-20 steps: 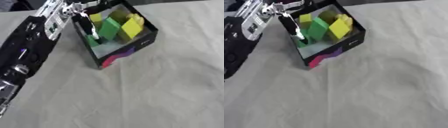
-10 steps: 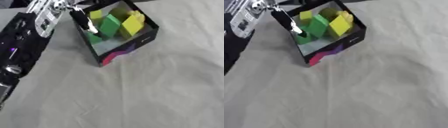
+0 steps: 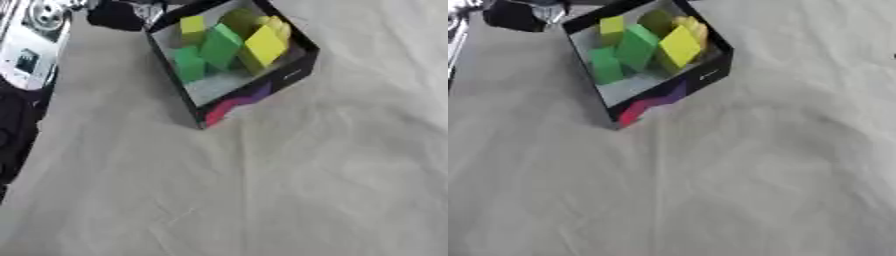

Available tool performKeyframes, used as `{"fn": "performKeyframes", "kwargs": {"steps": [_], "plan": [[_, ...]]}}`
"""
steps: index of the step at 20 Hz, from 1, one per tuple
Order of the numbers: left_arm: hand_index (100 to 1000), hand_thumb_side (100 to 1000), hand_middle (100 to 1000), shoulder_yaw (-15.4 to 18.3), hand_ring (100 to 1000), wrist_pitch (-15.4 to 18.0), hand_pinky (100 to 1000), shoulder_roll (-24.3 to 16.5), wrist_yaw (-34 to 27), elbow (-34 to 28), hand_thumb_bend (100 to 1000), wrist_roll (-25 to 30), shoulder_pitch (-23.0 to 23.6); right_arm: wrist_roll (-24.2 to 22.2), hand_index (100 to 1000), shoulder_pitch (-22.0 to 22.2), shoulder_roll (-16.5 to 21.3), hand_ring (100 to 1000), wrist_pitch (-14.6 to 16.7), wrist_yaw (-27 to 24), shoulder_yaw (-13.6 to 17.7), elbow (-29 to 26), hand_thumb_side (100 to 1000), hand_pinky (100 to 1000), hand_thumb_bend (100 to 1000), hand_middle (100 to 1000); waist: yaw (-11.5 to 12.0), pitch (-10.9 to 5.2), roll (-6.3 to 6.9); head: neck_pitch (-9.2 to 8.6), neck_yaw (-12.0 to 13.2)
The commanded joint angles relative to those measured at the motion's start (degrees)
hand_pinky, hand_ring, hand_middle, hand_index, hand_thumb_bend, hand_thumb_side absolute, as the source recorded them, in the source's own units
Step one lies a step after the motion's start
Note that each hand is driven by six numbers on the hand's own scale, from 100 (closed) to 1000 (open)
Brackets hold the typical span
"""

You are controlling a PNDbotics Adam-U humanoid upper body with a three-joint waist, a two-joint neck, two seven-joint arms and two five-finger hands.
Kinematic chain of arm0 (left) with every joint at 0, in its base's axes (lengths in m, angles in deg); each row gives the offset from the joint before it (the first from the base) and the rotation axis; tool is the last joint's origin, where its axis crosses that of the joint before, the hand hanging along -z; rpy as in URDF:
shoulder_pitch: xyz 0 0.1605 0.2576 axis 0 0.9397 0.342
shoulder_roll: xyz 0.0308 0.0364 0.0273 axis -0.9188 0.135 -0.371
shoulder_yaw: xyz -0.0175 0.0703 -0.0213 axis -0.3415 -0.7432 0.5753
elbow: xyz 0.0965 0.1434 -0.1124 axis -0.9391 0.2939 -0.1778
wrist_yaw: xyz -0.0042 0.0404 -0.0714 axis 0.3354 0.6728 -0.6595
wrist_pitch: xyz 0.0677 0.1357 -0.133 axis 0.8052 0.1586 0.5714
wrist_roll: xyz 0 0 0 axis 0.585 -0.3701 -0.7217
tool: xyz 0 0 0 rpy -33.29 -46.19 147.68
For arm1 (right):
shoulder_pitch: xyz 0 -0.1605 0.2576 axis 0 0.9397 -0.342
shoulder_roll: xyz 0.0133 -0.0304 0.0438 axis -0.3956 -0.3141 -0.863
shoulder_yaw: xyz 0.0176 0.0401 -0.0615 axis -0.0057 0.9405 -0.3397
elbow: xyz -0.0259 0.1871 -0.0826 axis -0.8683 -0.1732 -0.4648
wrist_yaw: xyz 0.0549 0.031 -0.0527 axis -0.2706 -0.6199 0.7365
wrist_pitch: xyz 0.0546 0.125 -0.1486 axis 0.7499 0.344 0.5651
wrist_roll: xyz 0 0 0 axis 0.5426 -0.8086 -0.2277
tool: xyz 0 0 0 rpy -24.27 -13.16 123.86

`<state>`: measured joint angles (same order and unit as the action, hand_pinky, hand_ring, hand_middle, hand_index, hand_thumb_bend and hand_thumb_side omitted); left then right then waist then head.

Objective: Pick up objects on the table and place them in the box.

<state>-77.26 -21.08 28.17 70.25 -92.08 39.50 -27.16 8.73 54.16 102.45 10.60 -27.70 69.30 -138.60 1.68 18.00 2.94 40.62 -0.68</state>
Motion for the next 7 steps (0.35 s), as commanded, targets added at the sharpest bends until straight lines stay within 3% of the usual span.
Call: {"fn": "performKeyframes", "kwargs": {"steps": [1,7], "plan": [[790,440,666,4.5,630,-2.4,740,0.3,-3.3,-6.0,100,-3.3,2.6,0.6,847,-0.3,1.2,701,0.1,-0.5,0.9,-0.9,651,823,100,700,0.1,-1.78,-1.03,-0.94,-0.5],[789,463,677,7.2,627,-7.8,735,0.8,-9.0,-15.3,100,-9.0,11.9,1.3,848,-0.3,1.1,702,0.6,-1.2,1.1,-1.3,638,821,100,700,0.4,-2.02,-1.59,-1.26,-1.1]]}}
